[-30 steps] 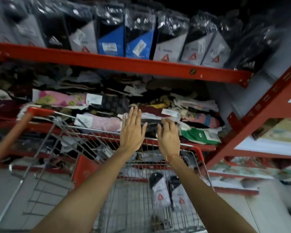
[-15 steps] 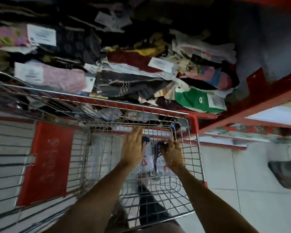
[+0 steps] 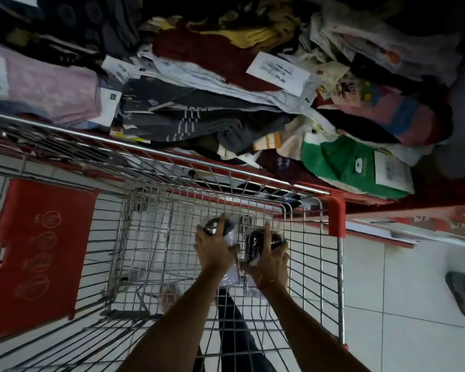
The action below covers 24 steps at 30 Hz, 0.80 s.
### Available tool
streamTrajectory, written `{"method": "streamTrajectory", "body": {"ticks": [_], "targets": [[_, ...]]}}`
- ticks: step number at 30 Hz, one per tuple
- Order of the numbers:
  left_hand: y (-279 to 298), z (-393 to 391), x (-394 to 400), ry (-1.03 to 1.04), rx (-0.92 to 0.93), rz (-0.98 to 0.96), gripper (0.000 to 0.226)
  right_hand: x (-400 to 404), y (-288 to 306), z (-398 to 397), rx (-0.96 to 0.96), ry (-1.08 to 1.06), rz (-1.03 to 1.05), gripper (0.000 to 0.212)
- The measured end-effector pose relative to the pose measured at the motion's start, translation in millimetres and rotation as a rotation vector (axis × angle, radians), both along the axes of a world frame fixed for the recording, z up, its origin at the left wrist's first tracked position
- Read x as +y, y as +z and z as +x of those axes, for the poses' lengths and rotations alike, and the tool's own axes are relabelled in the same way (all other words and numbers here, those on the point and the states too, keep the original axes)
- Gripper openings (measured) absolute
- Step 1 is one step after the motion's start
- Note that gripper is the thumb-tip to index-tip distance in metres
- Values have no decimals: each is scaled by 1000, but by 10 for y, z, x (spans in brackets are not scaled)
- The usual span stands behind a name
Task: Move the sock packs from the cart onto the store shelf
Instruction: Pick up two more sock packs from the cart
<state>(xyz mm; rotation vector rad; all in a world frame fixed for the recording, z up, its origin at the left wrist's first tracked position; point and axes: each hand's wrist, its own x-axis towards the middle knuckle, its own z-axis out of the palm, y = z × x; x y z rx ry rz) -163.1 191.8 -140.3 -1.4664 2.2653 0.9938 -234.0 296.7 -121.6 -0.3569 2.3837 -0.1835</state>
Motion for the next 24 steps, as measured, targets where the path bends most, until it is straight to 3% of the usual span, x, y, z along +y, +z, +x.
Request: {"method": "streamTrajectory", "body": {"ticks": [4, 11, 19, 24], "targets": [[102, 223, -14, 72, 54, 9, 92, -62, 95, 7, -2, 30, 32, 108], [601, 466, -172, 39, 188, -119, 94, -66, 713, 69, 96, 119, -239, 93], [2017, 386, -556, 5, 565, -378, 94, -257, 2044, -67, 285, 106, -527, 97], [2792, 377, -805, -32, 696, -500, 91, -272, 2716, -46, 379, 121, -638, 92]]}}
